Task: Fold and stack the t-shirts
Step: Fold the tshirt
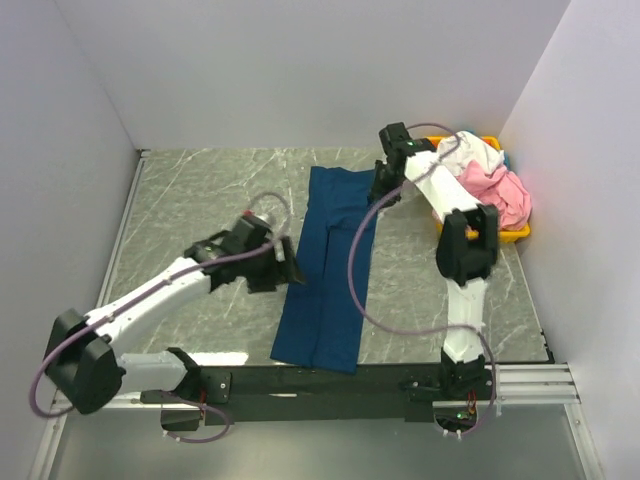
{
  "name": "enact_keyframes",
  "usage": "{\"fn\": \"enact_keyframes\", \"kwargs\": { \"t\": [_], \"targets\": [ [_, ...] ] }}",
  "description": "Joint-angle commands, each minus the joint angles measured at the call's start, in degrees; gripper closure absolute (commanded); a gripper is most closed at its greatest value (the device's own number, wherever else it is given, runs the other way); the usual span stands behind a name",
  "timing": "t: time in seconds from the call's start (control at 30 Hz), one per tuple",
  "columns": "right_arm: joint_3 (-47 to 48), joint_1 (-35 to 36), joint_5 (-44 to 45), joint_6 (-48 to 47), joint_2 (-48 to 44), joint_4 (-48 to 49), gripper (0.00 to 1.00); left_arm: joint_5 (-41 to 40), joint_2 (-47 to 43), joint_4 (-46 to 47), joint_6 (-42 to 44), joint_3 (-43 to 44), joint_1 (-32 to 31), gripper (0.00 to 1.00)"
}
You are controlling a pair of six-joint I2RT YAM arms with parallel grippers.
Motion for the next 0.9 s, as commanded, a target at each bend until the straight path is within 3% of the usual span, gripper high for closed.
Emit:
{"fn": "enact_keyframes", "kwargs": {
  "t": [0.0, 0.1, 0.2, 0.4, 0.87],
  "targets": [
    [-12.13, 3.95, 3.27, 5.98, -15.78, 0.24, 0.62, 2.11, -2.09, -5.06, 10.93, -1.27, 7.69, 0.17],
    [-27.59, 9.39, 2.40, 8.29, -24.75, 3.40, 0.62, 2.73, -3.32, -4.11, 12.18, -2.76, 9.02, 0.22],
    [-42.54, 15.11, 0.47, 9.08, -33.01, 7.09, 0.63, 5.55, -5.43, 0.64, 7.88, -8.64, 8.76, 0.27],
    [-62.87, 22.49, -7.60, 14.69, -45.06, 13.15, 0.63, 1.24, -12.55, 0.21, 0.23, -14.71, 1.82, 0.29],
    [-74.42, 36.82, -11.84, 27.53, -47.46, 21.17, 0.59, 5.28, -6.85, 5.56, 1.98, -21.13, -1.44, 0.31]
  ]
}}
